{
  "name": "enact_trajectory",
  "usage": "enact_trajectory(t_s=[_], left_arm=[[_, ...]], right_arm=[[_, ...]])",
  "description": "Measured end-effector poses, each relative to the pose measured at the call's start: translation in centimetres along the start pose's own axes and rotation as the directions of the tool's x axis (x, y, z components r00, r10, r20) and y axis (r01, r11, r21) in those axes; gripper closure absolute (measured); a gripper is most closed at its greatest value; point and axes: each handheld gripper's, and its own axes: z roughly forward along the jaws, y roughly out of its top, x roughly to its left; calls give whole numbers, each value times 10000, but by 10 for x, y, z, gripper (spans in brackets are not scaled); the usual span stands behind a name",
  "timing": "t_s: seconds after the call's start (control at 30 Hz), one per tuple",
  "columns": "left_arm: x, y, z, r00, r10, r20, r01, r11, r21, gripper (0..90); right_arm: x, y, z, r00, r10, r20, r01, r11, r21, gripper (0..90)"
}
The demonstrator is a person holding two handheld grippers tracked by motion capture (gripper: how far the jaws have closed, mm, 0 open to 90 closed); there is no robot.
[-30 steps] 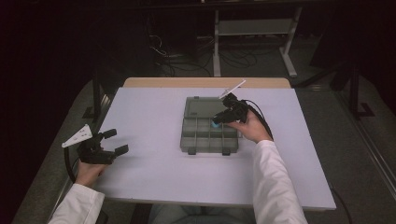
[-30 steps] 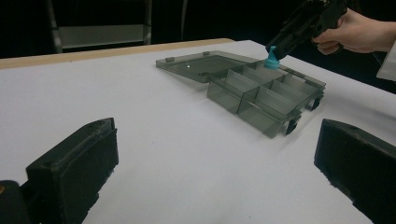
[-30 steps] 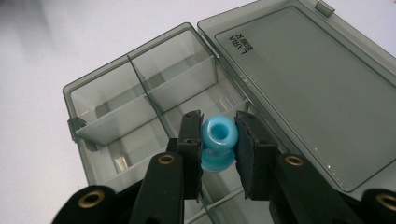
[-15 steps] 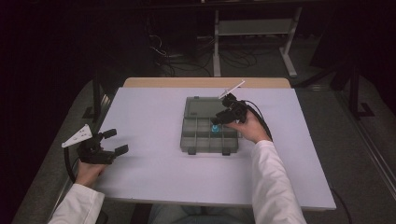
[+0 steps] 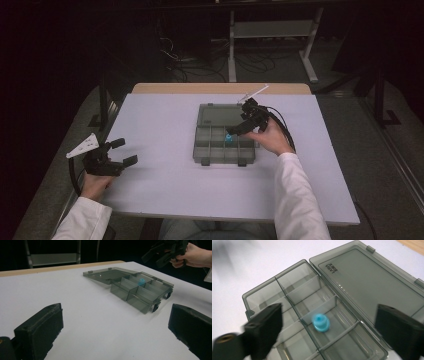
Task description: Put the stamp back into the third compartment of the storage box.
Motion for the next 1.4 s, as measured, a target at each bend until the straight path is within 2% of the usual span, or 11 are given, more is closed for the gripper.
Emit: enact_trajectory(t_s=[0.23, 0.33, 0.6, 0.87, 1.13, 1.2, 1.23, 1.27, 1.4], left_arm=[[0, 0, 1, 10000, -10, -7, 10, 10000, -6, 0], [0, 0, 1, 10000, 9, -12, -9, 10000, 20, 0], [0, 0, 1, 10000, -43, 4, 43, 10000, -33, 0], [0, 0, 1, 10000, -26, -6, 26, 10000, -25, 0], [0, 0, 2, 10000, -22, -3, 22, 10000, -28, 0], [0, 0, 2, 10000, -21, -8, 21, 10000, -27, 0], [0, 0, 2, 10000, -27, -8, 27, 10000, -8, 0], [0, 0, 2, 10000, -31, 1, 31, 10000, -12, 0], [0, 0, 2, 10000, -4, -9, 4, 10000, 7, 0]], right_arm=[[5, -3, -6, 9998, 162, 113, -161, 9998, -154, 0], [6, -6, -9, 9998, 72, 184, -67, 9996, -286, 0], [10, -11, -18, 9996, 248, 107, -242, 9983, -528, 0], [10, -17, -26, 9997, 206, 162, -192, 9966, -805, 0], [11, -24, -33, 9987, 467, 185, -448, 9946, -939, 0], [11, -27, -34, 9991, 347, 239, -321, 9943, -1015, 0], [12, -27, -35, 9987, 467, 210, -443, 9939, -1007, 0], [11, -28, -36, 9992, 311, 239, -284, 9940, -1058, 0], [11, -32, -41, 9986, 478, 243, -445, 9916, -1216, 0]])
